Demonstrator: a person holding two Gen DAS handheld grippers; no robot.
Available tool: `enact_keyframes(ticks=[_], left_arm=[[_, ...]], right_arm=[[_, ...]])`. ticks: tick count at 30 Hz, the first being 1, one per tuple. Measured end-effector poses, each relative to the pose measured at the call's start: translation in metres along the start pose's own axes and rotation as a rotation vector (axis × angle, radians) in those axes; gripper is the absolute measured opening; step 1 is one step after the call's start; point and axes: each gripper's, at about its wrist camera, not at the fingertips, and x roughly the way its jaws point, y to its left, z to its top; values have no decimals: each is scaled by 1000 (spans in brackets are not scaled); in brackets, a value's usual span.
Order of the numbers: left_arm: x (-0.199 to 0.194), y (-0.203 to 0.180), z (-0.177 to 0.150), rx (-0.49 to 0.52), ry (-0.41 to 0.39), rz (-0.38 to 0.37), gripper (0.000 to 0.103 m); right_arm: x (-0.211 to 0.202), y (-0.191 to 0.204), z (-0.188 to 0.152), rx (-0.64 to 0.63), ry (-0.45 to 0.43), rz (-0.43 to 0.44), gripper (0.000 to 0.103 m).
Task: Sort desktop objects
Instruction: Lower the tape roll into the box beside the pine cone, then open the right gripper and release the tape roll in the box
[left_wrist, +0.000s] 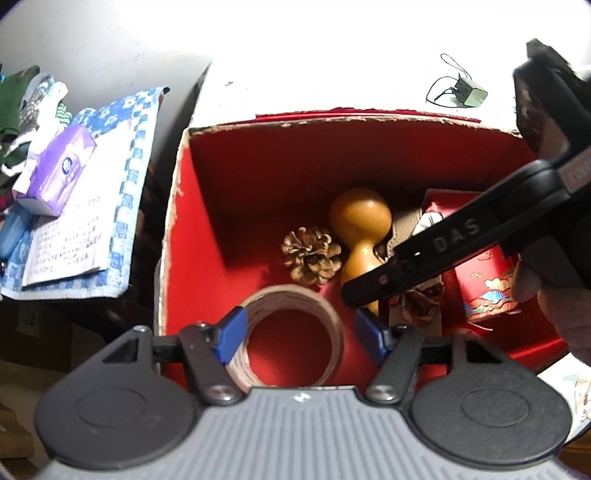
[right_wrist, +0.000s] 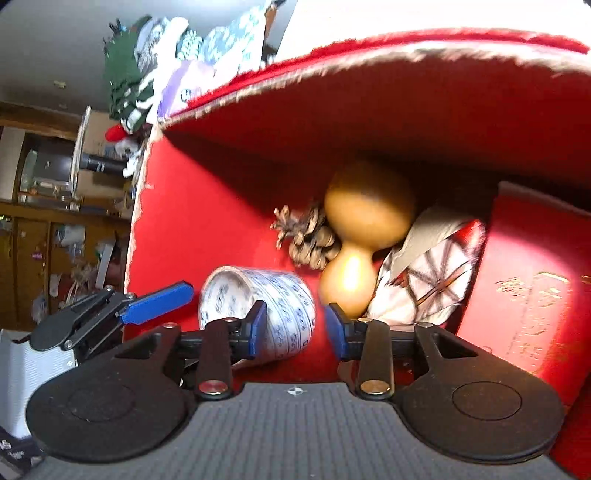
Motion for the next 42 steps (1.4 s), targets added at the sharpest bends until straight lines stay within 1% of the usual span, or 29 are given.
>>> enact_keyframes(ticks=[2, 5, 9, 12, 13, 16, 18, 20, 24, 27, 31, 34, 37, 42], left_arm=[[4, -1, 1, 2, -7, 4, 67], [4, -4, 1, 2, -10, 16, 67], [2, -8, 2, 5, -23, 22, 67], [3, -10, 1, 6, -30, 29, 67], [4, -10, 1, 7, -31, 30, 67], [5, -12, 0, 11, -35, 24, 67], [8, -13, -1, 12, -29, 20, 67], [10, -13, -1, 12, -22, 14, 67], [16, -15, -2, 13, -9, 11, 67], [22, -14, -2, 11, 4, 3, 67], [29, -15, -3, 20, 19, 1, 67], [30, -15, -5, 27, 16, -4, 68], [31, -16, -5, 35, 12, -7, 70], [32, -14, -6, 34, 12, -29, 71]], right_arm=[[-3, 1, -3, -7, -41, -26, 36], [1, 25, -7, -72, -120, -122, 35], [-14, 30, -22, -116, -178, -158, 35], [-18, 35, -32, -139, -265, -253, 35], [-20, 35, -35, -129, -289, -270, 36], [-23, 28, -38, -52, -333, -245, 36], [-25, 25, -44, -15, -362, -251, 36], [-27, 25, -51, 4, -377, -274, 36], [-27, 24, -61, 39, -396, -279, 36], [-30, 27, -68, 51, -421, -304, 38], [-30, 30, -76, 39, -423, -356, 38], [-28, 33, -79, 31, -443, -394, 38], [-26, 32, -82, 27, -454, -424, 38], [-23, 30, -87, 21, -469, -455, 37]])
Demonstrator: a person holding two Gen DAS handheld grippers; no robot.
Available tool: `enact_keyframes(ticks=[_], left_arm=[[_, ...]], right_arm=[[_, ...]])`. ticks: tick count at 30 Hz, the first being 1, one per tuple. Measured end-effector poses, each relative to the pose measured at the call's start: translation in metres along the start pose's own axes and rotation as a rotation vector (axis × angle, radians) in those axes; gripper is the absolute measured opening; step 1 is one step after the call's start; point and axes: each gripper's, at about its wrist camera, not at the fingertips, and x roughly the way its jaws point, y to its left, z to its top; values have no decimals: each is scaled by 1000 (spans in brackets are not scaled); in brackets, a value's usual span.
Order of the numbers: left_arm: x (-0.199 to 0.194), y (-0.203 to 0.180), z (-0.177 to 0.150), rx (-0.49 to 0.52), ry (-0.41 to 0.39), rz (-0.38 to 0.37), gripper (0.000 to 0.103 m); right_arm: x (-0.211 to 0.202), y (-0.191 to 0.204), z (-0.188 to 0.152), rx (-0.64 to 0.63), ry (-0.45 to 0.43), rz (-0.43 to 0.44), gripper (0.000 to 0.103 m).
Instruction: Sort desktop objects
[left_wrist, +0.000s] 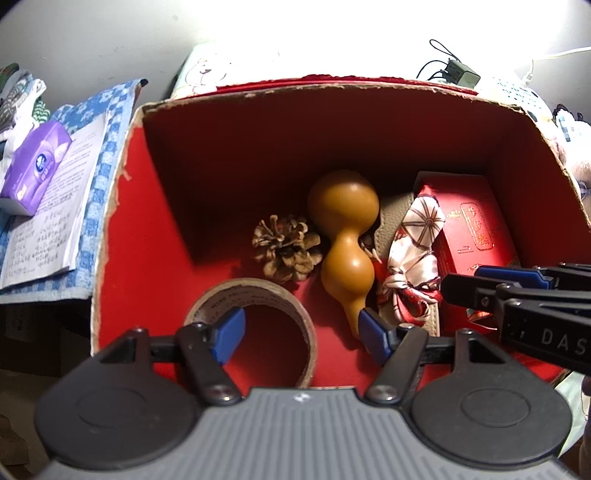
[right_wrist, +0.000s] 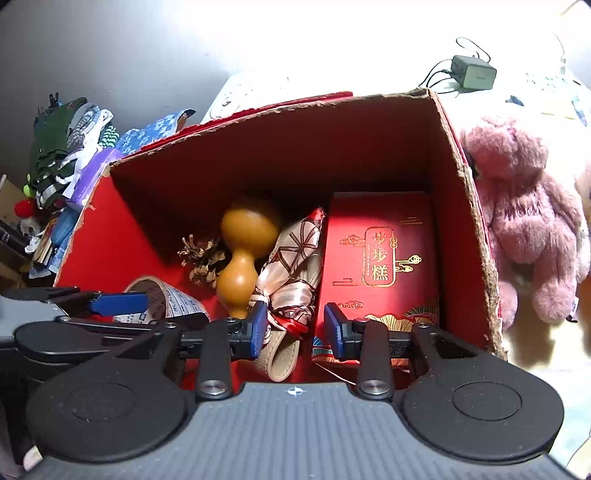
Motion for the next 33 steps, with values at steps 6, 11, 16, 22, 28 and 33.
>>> enact_keyframes(ticks=[6, 11, 16, 22, 28, 33], left_arm=[[1, -1, -2, 2, -7, 1, 71], [1, -2, -4, -10, -18, 22, 71], [1, -3, -5, -27, -31, 51, 70], [1, -6, -4, -37, -35, 91, 70], [1, -6, -5, -54, -43, 118, 70], [2, -10, -5, -48, -45, 165, 69]], right_arm=[[3, 1, -7, -20, -9, -24, 37], [0, -4, -10, -24, -25, -15, 37], [-2, -6, -13, -38, -31, 11, 45], [-3, -7, -15, -51, -47, 26, 48], [-4, -5, -15, -66, -51, 20, 48], [-4, -4, -16, -95, -50, 17, 48]])
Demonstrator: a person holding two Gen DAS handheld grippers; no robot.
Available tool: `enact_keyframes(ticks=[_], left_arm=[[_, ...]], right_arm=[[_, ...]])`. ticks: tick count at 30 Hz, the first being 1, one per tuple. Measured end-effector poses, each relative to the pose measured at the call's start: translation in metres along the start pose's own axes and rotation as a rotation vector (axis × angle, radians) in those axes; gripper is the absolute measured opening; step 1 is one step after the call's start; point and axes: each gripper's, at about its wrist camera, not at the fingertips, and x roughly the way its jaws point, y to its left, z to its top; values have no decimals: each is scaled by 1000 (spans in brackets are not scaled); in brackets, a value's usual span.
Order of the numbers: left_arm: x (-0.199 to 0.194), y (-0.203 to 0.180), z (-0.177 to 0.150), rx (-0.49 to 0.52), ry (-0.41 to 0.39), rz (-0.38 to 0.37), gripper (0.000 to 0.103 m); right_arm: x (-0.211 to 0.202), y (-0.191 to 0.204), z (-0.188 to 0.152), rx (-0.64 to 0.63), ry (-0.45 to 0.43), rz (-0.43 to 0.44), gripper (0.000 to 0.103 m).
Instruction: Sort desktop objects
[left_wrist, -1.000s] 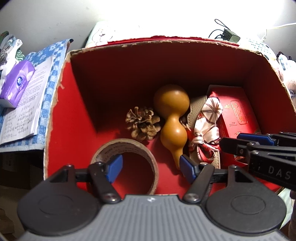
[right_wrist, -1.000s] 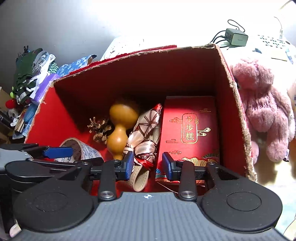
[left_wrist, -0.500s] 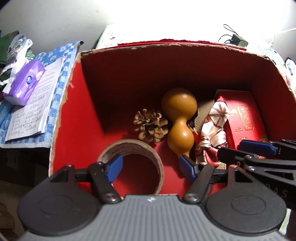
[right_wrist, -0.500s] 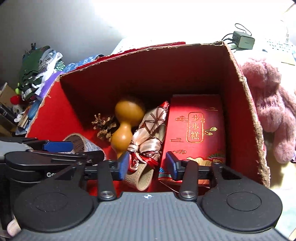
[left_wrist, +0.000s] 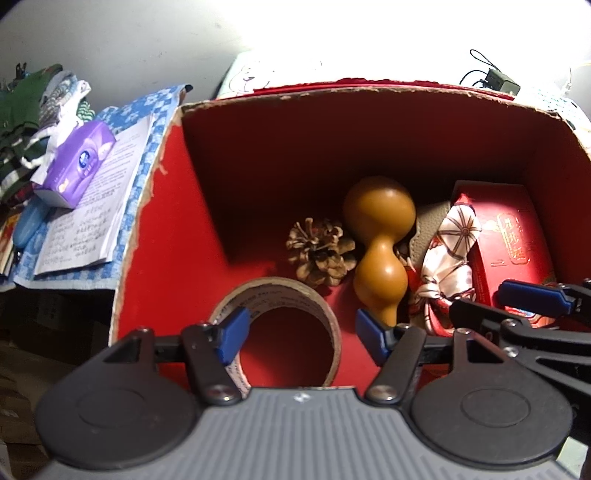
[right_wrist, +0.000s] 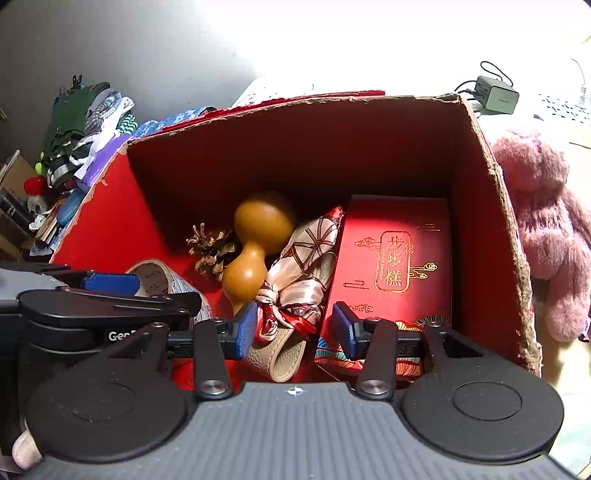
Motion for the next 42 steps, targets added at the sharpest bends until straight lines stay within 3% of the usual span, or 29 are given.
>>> enact_keyframes(ticks=[14, 20, 22, 25, 33, 38, 42], left_arm=[[1, 4, -1, -49, 3, 2, 65], [3, 9, -3, -44, 40, -60, 60], [9, 11, -7, -45, 84, -81, 65], [5, 10, -12, -16, 19, -79, 65], [8, 10, -9, 8, 32, -113, 66], [-2, 5, -10, 41, -12, -95, 72], [-17, 3, -6, 51, -43, -82, 80]], right_arm=[[-2, -2, -3, 21, -28, 1, 60], [-2, -3, -4, 27, -40, -8, 62], [-2, -3, -4, 32, -48, -10, 61], [-3, -2, -6, 28, -65, -17, 60], [-4, 0, -7, 38, -91, -74, 58], [-8, 1, -8, 60, -88, -108, 48], [-27, 0, -3, 117, -99, -89, 48]])
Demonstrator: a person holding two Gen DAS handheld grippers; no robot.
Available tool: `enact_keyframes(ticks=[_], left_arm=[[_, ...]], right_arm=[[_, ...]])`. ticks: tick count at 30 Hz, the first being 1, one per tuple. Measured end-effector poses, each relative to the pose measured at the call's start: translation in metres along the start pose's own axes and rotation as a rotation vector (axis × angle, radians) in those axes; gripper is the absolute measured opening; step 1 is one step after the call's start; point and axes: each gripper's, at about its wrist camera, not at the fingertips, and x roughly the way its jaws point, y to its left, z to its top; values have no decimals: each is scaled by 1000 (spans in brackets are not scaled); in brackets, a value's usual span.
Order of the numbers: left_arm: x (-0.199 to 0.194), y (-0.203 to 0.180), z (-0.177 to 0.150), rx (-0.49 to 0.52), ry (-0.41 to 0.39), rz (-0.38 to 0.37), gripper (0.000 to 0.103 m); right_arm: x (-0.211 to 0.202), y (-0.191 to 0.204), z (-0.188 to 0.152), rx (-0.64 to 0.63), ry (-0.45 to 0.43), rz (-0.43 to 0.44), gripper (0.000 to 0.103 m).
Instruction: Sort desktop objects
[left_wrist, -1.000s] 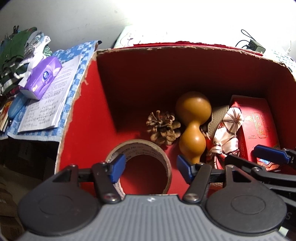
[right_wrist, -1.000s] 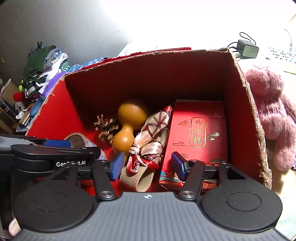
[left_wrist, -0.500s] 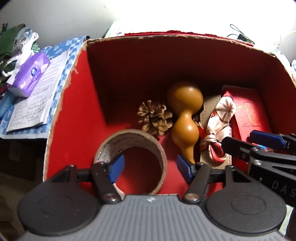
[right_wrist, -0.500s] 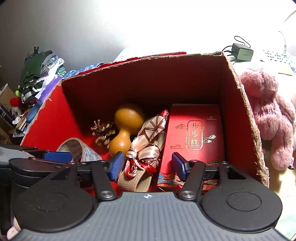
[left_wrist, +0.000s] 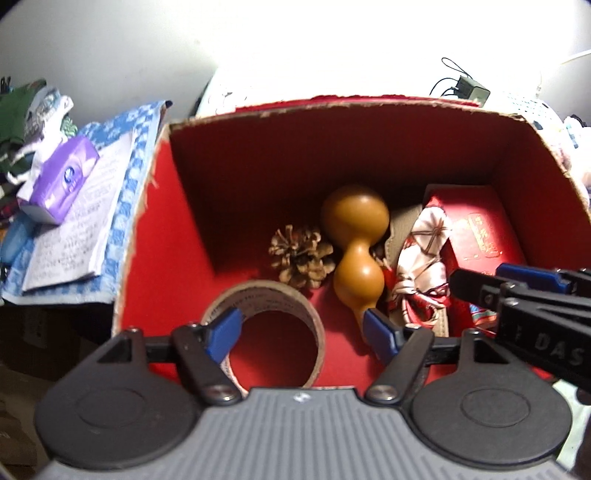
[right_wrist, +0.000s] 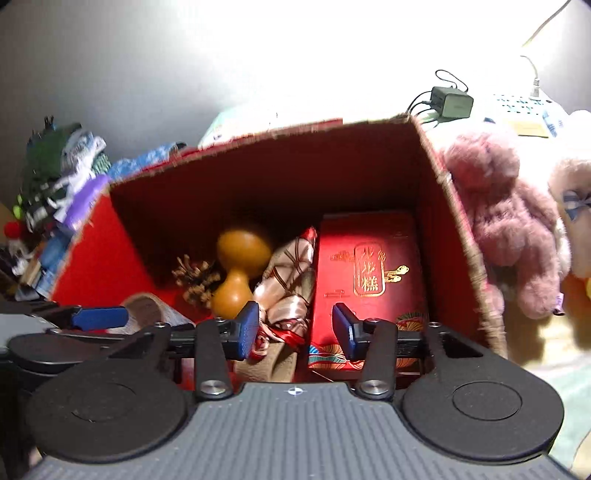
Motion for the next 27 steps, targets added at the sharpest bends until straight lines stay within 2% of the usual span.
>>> enact_keyframes(ticks=[3, 8, 16, 27], left_arm=[[-9, -2, 2, -11, -21, -9, 87], [-26, -5, 4, -16, -71, 23, 88], [-27, -3, 5, -36, -58, 35, 88], [-26, 0, 5, -55, -29, 48, 88]], right_arm=[[-16, 5, 4, -41, -24, -56, 48], [-27, 11, 4, -75, -24, -95, 48], [-30, 7, 2, -71, -22, -143, 49], [-28, 5, 5, -49, -3, -148, 52]])
